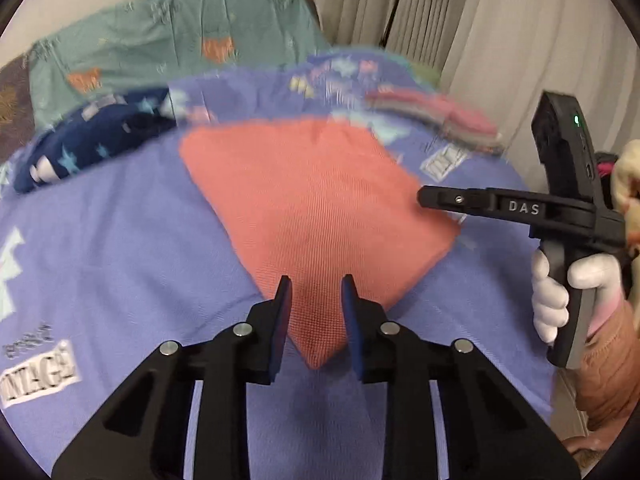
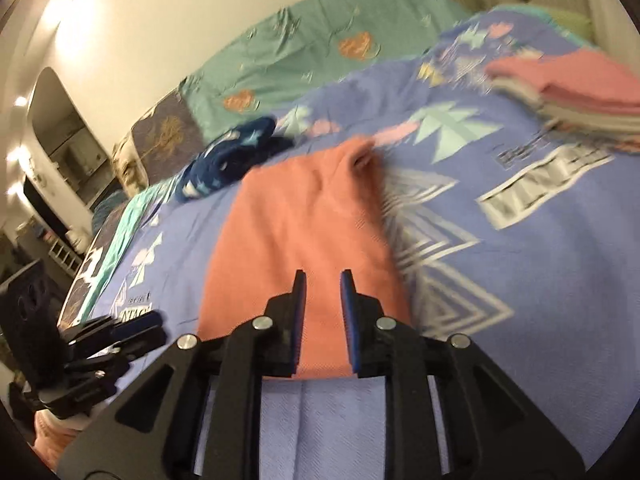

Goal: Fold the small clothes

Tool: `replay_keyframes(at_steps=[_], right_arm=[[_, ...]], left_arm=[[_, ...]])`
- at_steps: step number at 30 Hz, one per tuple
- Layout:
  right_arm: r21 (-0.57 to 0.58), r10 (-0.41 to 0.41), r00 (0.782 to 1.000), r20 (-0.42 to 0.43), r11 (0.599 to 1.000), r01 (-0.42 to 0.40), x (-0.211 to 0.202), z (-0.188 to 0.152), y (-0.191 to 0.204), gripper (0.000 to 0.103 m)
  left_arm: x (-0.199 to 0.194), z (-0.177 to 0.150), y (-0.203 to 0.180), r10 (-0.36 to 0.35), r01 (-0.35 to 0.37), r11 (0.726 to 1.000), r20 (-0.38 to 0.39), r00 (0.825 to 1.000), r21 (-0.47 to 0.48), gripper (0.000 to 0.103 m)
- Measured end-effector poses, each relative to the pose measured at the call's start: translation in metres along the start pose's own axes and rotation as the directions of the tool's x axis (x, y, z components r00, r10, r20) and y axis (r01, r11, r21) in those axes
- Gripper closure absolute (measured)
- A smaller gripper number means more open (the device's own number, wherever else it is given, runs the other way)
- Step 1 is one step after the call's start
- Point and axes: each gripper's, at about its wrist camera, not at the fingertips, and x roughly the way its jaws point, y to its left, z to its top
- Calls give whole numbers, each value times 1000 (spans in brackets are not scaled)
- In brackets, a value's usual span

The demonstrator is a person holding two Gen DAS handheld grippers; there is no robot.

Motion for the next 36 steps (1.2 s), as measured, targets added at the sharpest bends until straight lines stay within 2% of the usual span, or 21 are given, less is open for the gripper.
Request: replay_keyframes(at_steps=[1,2,3,4,6,8,10,12,14,18,21,22,23,25,27,29,30,31,32,34,36], right_arm=[[8,-48,998,-47,999,48,15,-2,-6,85],[12,-94,992,-87,995,95,27,-4,-10,95],[18,-106,989,-106,994,108,34,-8,-17,96],[23,-83,993,-88,996,85,32,-10,-21,96],[14,-63,993,-98,998,65,26,-5,-21,90],[17,-27,996,-83,999,29,19,7,-21,72],[3,-14,999,-40,1000,15,12,30,-20,70],[-22,-34,999,-10,999,34,12,52,-17,68],[-49,-37,999,0,998,37,25,78,-14,66],[-52,-39,996,-83,998,35,71,111,-19,66],[-24,-14,988,-155,1000,11,106,122,-25,65],[-10,-4,985,-175,1000,2,115,125,-28,71],[4,17,981,-192,1000,-16,124,128,-31,97],[6,61,983,-174,998,-60,127,132,-29,96],[-47,152,986,-74,987,-156,108,134,-18,96],[-130,204,979,15,971,-200,89,131,-10,95],[-147,184,982,38,973,-176,87,131,-11,92],[-144,137,990,41,981,-130,93,131,-14,84],[-125,79,997,-11,989,-80,109,129,-21,80],[-76,-15,992,-129,997,6,138,124,-36,80],[-27,20,995,-100,999,-23,130,122,-43,81]], left_arm=[[20,-5,0,30,-30,1000,-57,998,5,75],[28,-9,0,43,-42,999,-77,996,12,74],[29,-13,0,42,-41,999,-44,998,15,72],[27,-14,0,38,-37,999,-37,999,17,71],[27,-13,4,11,-11,1000,-45,999,-2,66],[30,-12,8,-10,9,1000,-55,998,-30,63],[32,-12,9,-9,7,999,-57,998,-33,58],[33,-13,7,7,-8,1000,-53,999,-24,52],[34,-14,6,8,-9,1000,-50,999,-25,51],[32,-17,9,10,-11,1000,-40,999,-28,50],[31,-18,10,10,-11,999,-37,999,-33,47],[31,-18,10,8,-9,999,-37,999,-34,46],[32,-18,11,5,-7,999,-36,999,-35,46],[31,-18,11,3,-5,999,-34,999,-35,46],[31,-18,11,6,-7,999,-31,999,-33,46],[32,-18,10,7,-8,999,-32,999,-32,45],[31,-19,9,6,-7,999,-32,999,-33,45],[31,-19,10,5,-6,999,-33,999,-33,44],[31,-19,9,7,-8,999,-33,999,-32,44],[31,-19,9,14,-15,1000,-31,999,-27,44],[31,-19,9,20,-21,999,-28,999,-28,41]])
